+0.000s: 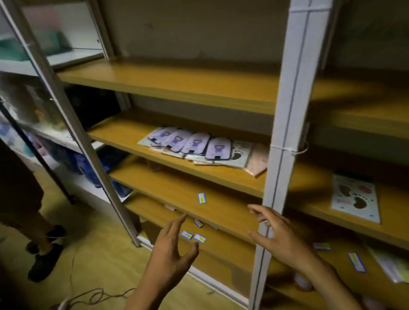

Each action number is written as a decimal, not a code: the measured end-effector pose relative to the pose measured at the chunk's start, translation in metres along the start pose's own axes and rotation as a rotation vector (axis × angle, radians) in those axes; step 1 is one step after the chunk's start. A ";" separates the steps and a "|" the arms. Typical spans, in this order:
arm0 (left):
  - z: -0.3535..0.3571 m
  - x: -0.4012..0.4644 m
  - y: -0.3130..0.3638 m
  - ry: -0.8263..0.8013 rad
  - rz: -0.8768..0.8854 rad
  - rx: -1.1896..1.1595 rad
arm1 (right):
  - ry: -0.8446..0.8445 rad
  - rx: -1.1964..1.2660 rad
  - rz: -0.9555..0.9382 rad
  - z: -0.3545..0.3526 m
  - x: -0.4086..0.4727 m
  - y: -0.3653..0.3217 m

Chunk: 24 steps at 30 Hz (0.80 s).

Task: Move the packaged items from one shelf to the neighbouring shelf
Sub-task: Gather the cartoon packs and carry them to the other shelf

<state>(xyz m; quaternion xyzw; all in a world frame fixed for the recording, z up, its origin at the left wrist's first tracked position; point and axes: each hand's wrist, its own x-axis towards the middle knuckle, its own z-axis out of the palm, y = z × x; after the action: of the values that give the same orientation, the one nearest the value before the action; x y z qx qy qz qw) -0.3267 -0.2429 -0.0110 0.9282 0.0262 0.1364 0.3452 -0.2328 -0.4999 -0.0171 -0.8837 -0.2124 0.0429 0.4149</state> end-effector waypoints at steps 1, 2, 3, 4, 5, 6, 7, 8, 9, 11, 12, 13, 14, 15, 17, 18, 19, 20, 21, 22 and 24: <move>-0.006 0.004 -0.009 0.007 -0.003 0.011 | -0.006 -0.008 -0.002 0.007 0.009 -0.007; -0.012 0.009 -0.018 0.011 -0.005 0.015 | -0.010 -0.015 0.000 0.013 0.019 -0.012; -0.017 0.016 -0.026 0.010 -0.008 0.016 | -0.010 -0.023 0.002 0.018 0.029 -0.017; -0.021 0.023 -0.035 0.005 -0.012 0.021 | -0.013 -0.028 0.012 0.023 0.040 -0.021; -0.026 0.031 -0.042 0.003 -0.016 0.027 | -0.016 -0.033 0.024 0.028 0.051 -0.024; -0.029 0.040 -0.050 0.005 -0.018 0.030 | -0.016 -0.032 0.040 0.033 0.062 -0.025; -0.032 0.049 -0.058 0.007 -0.019 0.028 | -0.012 -0.026 0.056 0.038 0.073 -0.025; -0.035 0.061 -0.066 0.004 -0.018 0.025 | 0.001 -0.020 0.069 0.042 0.084 -0.025; -0.037 0.073 -0.074 -0.006 -0.018 0.025 | 0.015 -0.019 0.077 0.046 0.095 -0.026; -0.040 0.102 -0.090 -0.033 -0.011 0.032 | 0.043 -0.028 0.089 0.051 0.120 -0.026; -0.041 0.118 -0.097 -0.045 -0.001 0.040 | 0.050 -0.034 0.098 0.052 0.133 -0.026; -0.041 0.134 -0.102 -0.059 0.008 0.049 | 0.059 -0.032 0.105 0.052 0.146 -0.025; -0.041 0.151 -0.107 -0.070 0.017 0.060 | 0.070 -0.029 0.112 0.052 0.158 -0.024; -0.041 0.167 -0.111 -0.084 0.028 0.077 | 0.095 -0.023 0.114 0.052 0.170 -0.023; -0.042 0.200 -0.118 -0.107 0.053 0.113 | 0.142 -0.011 0.135 0.051 0.190 -0.020; -0.042 0.215 -0.122 -0.112 0.064 0.123 | 0.156 -0.006 0.151 0.051 0.199 -0.018; -0.043 0.230 -0.125 -0.114 0.072 0.125 | 0.169 -0.003 0.162 0.051 0.208 -0.018; -0.043 0.245 -0.130 -0.113 0.084 0.126 | 0.179 0.002 0.176 0.051 0.217 -0.017; -0.043 0.258 -0.133 -0.115 0.093 0.128 | 0.192 0.006 0.188 0.051 0.225 -0.017; -0.044 0.270 -0.135 -0.119 0.100 0.130 | 0.211 0.007 0.194 0.051 0.232 -0.017; -0.044 0.290 -0.138 -0.126 0.125 0.140 | 0.234 0.007 0.196 0.052 0.243 -0.018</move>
<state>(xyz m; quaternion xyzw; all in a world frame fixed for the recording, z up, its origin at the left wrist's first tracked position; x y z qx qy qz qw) -0.0533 -0.0687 -0.0007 0.9566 -0.0440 0.0966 0.2715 -0.0319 -0.3524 -0.0128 -0.8978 -0.0754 -0.0193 0.4336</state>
